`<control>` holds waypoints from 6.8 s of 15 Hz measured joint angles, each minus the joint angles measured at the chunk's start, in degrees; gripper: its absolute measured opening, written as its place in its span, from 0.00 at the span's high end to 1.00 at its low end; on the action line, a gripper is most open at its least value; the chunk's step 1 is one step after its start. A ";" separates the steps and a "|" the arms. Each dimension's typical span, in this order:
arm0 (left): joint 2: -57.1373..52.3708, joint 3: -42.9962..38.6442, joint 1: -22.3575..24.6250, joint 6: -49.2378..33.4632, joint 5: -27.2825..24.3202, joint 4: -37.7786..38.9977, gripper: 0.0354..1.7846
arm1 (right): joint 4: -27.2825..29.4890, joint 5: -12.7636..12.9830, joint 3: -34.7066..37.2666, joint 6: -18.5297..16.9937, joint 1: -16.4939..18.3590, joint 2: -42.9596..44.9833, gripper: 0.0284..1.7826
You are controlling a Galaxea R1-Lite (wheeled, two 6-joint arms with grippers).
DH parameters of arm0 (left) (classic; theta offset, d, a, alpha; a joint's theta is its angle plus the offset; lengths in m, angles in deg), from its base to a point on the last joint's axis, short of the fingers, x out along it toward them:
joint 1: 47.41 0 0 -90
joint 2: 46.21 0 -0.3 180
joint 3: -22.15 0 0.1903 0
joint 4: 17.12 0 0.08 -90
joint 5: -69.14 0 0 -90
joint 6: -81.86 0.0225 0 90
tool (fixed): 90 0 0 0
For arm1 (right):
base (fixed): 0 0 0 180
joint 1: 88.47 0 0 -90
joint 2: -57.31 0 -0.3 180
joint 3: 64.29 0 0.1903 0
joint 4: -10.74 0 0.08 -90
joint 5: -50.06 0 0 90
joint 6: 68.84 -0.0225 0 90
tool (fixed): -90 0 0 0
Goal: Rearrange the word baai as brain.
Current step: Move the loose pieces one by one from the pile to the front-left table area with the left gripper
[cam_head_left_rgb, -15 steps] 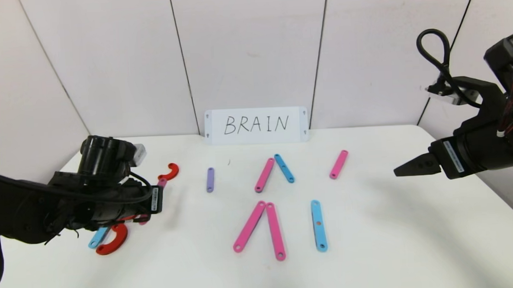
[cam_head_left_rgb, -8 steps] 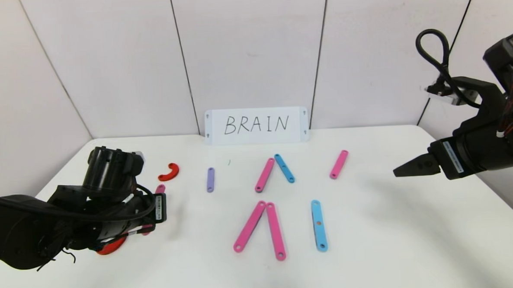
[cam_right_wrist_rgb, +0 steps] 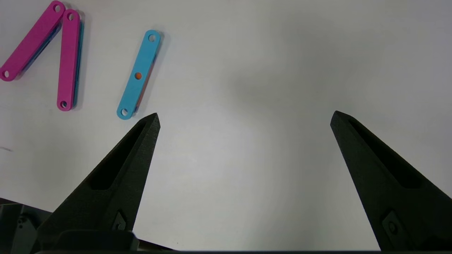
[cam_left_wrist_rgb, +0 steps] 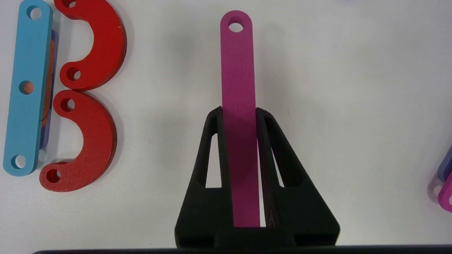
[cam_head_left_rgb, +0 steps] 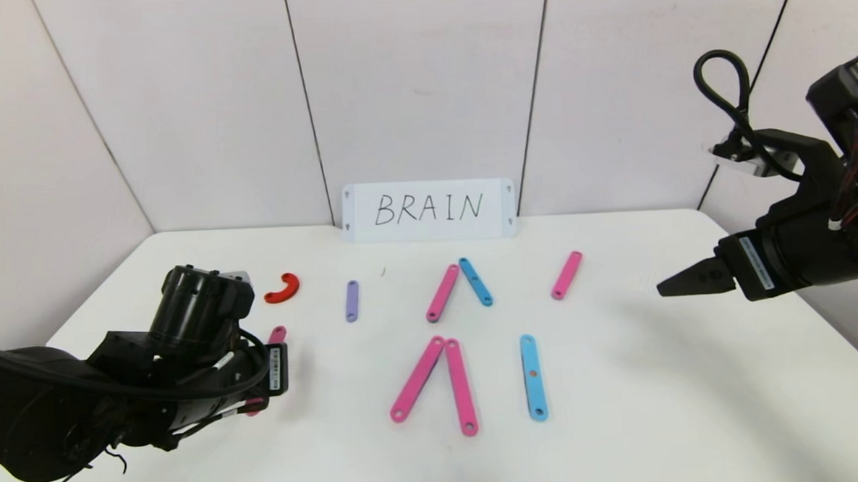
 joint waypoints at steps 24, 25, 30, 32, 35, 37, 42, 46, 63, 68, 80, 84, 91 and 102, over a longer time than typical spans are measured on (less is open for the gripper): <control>6.79 -3.97 -2.15 0.17 0.20 8.70 0.87 | -0.06 -0.02 0.38 0.20 -0.17 0.06 0.05; 6.86 -4.08 -2.17 0.17 0.20 8.81 0.86 | -0.06 -0.05 0.38 0.20 -0.17 0.06 0.05; 7.06 -5.38 -2.19 0.94 -0.18 13.03 0.62 | -0.06 -0.05 0.38 0.22 -0.27 0.06 0.05; 7.08 -5.77 -2.30 0.99 -0.16 13.40 0.40 | -0.06 -0.02 0.35 0.27 -0.27 0.06 0.05; 6.89 -5.52 -2.33 1.21 -0.13 13.53 0.16 | -0.06 0.00 0.35 0.27 -0.27 0.06 0.05; 5.99 -4.45 -1.93 2.45 -0.13 13.56 0.07 | -0.06 0.00 0.35 0.27 -0.27 0.06 0.05; 3.15 2.28 1.06 9.92 -0.20 13.23 0.03 | -0.06 0.02 0.35 0.29 -0.20 0.11 0.05; 5.85 8.24 4.34 14.19 -0.49 13.26 0.03 | -0.30 0.02 0.35 0.27 -0.17 0.09 0.05; 27.51 32.73 10.84 15.24 -0.77 4.44 0.03 | -2.32 0.30 0.88 0.20 -0.11 -1.62 0.05; 28.42 33.40 10.90 14.08 -0.57 4.50 0.03 | -2.43 0.28 1.07 0.29 -0.17 -1.76 0.05; 28.54 36.29 11.47 9.73 -1.66 -0.94 0.03 | -2.43 0.27 1.24 0.72 -0.17 -1.76 0.05; 28.78 36.32 11.45 9.70 -1.71 -0.96 0.03 | -2.43 0.28 1.27 0.72 -0.17 -1.76 0.05; 29.57 36.43 11.47 9.70 -1.68 -0.89 0.03 | -2.43 0.27 1.24 0.72 -0.22 -1.76 0.05; 29.99 36.55 11.45 9.68 -2.01 -0.52 0.50 | -2.62 0.27 1.66 0.77 -0.41 -1.76 0.05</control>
